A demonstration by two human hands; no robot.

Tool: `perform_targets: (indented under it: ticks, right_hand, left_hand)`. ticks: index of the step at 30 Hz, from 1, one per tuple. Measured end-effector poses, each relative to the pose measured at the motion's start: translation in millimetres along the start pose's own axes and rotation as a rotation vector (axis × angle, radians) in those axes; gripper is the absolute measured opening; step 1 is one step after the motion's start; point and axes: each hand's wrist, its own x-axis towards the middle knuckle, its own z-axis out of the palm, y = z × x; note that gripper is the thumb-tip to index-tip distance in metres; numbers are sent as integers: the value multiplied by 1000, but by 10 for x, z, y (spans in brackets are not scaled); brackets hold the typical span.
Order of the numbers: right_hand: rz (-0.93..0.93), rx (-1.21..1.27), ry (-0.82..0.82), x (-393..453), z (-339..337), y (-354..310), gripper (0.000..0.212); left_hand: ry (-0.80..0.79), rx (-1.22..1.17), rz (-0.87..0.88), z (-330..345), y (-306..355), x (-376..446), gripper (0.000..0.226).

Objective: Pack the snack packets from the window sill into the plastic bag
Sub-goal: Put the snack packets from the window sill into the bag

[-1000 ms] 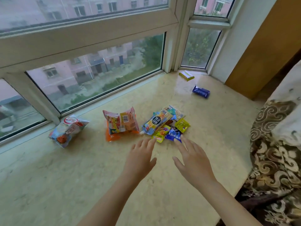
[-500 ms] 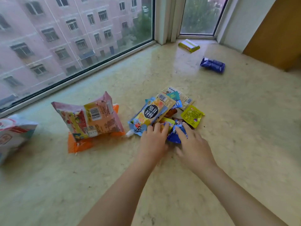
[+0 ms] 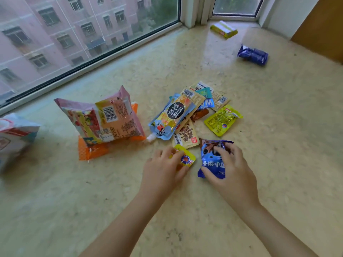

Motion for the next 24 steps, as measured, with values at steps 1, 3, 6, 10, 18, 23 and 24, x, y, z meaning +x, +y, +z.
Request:
perform_targets:
  ticks: [1, 3, 6, 10, 18, 23, 24]
  right_hand:
    - [60, -4, -27, 26, 9, -35, 68]
    - [176, -19, -106, 81, 23, -117, 84]
    - [192, -59, -172, 110, 27, -195, 88]
    - [260, 184, -159, 61, -12, -173, 110]
    - [621, 692, -256, -14, -86, -153, 112]
    - [599, 828, -296, -216, -159, -242, 83]
    - [591, 860, -299, -272, -180, -256, 79]
  left_hand:
    - [-53, -11, -47, -30, 18, 34, 48]
    - [-172, -37, -108, -38, 45, 88, 65]
    - [-218, -78, -134, -64, 100, 85, 76]
    - [-143, -426, -382, -31, 122, -2, 96]
    - [-167, -588, -546, -178, 72, -204, 66]
    - [-223, -714, -588, -271, -115, -402, 57]
    - [-235, -737, -587, -279, -161, -464, 56]
